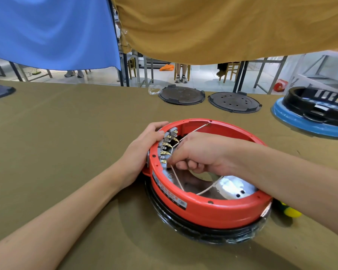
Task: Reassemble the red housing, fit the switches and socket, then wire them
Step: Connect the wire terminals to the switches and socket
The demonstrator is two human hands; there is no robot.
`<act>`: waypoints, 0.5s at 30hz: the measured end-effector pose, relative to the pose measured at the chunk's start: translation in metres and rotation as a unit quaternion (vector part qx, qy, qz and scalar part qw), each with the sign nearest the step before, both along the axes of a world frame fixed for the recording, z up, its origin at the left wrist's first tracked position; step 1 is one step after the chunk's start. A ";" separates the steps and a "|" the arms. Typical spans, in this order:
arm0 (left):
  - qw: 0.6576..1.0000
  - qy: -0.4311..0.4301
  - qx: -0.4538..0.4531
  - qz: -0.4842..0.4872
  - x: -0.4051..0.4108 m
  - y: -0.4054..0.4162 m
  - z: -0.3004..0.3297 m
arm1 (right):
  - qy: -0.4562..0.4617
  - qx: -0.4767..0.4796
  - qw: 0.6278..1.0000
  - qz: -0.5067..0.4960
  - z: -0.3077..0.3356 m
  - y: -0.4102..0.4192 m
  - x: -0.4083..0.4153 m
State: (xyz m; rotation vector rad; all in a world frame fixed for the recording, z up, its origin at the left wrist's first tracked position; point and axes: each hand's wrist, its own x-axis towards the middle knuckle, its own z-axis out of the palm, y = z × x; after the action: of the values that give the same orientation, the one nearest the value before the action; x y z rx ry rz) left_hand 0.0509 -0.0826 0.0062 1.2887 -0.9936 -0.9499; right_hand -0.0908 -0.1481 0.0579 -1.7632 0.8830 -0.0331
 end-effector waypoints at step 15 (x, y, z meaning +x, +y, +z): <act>0.999 0.025 -0.011 0.018 -0.005 -0.001 0.000 | -0.016 0.050 0.998 -0.017 -0.006 0.001 0.004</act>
State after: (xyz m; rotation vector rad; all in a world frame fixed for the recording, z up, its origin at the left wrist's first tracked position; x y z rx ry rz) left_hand 0.0462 -0.0837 0.0059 1.2555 -0.9368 -0.9361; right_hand -0.0864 -0.1469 0.0520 -1.6499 0.8765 -0.0393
